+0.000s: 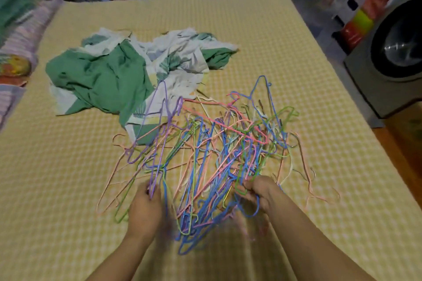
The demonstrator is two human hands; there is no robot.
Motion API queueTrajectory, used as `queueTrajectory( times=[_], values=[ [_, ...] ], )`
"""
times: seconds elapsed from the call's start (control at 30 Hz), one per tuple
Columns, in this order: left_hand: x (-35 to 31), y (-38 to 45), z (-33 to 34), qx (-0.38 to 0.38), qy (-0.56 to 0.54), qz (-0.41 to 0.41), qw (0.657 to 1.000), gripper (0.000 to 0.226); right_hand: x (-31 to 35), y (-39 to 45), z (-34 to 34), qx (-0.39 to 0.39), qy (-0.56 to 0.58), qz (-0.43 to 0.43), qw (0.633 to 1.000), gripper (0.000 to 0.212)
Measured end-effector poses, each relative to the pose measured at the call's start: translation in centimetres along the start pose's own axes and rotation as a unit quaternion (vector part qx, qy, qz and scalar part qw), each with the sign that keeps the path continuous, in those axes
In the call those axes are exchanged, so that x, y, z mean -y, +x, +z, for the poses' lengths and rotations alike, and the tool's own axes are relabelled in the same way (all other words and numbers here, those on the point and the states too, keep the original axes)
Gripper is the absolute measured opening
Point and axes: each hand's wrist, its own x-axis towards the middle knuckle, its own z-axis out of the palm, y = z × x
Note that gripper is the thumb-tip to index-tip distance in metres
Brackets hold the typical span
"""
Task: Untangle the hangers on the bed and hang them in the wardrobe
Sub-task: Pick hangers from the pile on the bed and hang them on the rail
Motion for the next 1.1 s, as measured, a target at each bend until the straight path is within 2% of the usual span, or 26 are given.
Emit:
queueTrajectory(
  times=[0.1, 0.2, 0.23, 0.27, 0.33, 0.43, 0.53, 0.63, 0.67, 0.7, 0.77, 0.8, 0.87, 0.93, 1.0, 1.1],
  values=[
    [0.8, 3.7, 5.7, 0.028, -0.024, -0.024, 0.999, 0.018, 1.2, -0.2, -0.4, -0.032, -0.072, 0.002, 0.997, 0.018],
    [-0.6, 6.6, 10.7, 0.054, -0.022, -0.010, 0.998, 0.014, 3.1, 0.0, -1.8, -0.101, -0.275, -0.049, 0.955, 0.020],
    [-1.5, 7.4, 12.0, 0.061, -0.039, 0.007, 0.997, 0.011, 3.8, -0.3, -1.9, -0.101, -0.292, -0.054, 0.950, 0.018],
    [-2.5, 8.4, 13.3, 0.073, -0.055, 0.015, 0.996, 0.009, 4.2, -0.4, -1.8, -0.085, -0.264, -0.065, 0.959, 0.016],
    [-4.6, 10.4, 15.7, 0.084, -0.071, 0.029, 0.994, 0.014, 4.5, -0.8, -1.1, -0.037, -0.099, -0.069, 0.992, 0.013],
    [-6.8, 14.0, 19.1, 0.100, -0.101, 0.030, 0.989, 0.018, 3.1, -1.8, -0.3, 0.011, 0.039, -0.083, 0.996, 0.015],
    [-8.9, 16.7, 21.2, 0.131, -0.152, 0.056, 0.978, 0.022, 0.9, -1.9, -1.6, 0.006, 0.072, -0.087, 0.994, 0.019],
    [-8.8, 21.1, 24.1, 0.165, -0.149, 0.095, 0.970, 0.057, -0.1, -2.3, -3.1, 0.005, 0.091, -0.083, 0.992, 0.018],
    [-8.1, 22.9, 25.0, 0.179, -0.118, 0.103, 0.971, 0.060, -0.1, -2.4, -3.5, 0.014, 0.083, -0.082, 0.993, 0.016],
    [-6.7, 25.1, 26.4, 0.198, -0.097, 0.100, 0.970, 0.054, -0.1, -2.5, -4.0, 0.023, 0.076, -0.079, 0.994, 0.015],
    [-8.0, 23.9, 25.7, 0.214, -0.079, 0.090, 0.970, 0.035, -0.1, -3.0, -4.7, 0.034, 0.073, -0.074, 0.994, 0.019],
    [-8.8, 22.8, 25.1, 0.215, -0.055, 0.087, 0.971, 0.033, -0.1, -3.2, -4.8, 0.029, 0.079, -0.069, 0.994, 0.022],
    [-10.8, 19.9, 23.3, 0.209, 0.007, 0.118, 0.971, 0.030, -0.2, -3.2, -4.8, 0.007, 0.087, -0.067, 0.994, 0.023],
    [-11.4, 17.7, 22.1, 0.197, 0.069, 0.164, 0.964, 0.009, 0.0, -3.3, -4.3, -0.015, 0.090, -0.068, 0.994, 0.022],
    [-10.8, 15.8, 21.2, 0.213, 0.112, 0.173, 0.955, 0.013, 0.4, -3.5, -3.4, -0.025, 0.098, -0.073, 0.992, 0.019],
    [-7.7, 16.1, 21.5, 0.258, 0.074, 0.126, 0.955, 0.017, 1.1, -4.2, -2.3, -0.027, 0.112, -0.081, 0.990, 0.018]
  ],
)
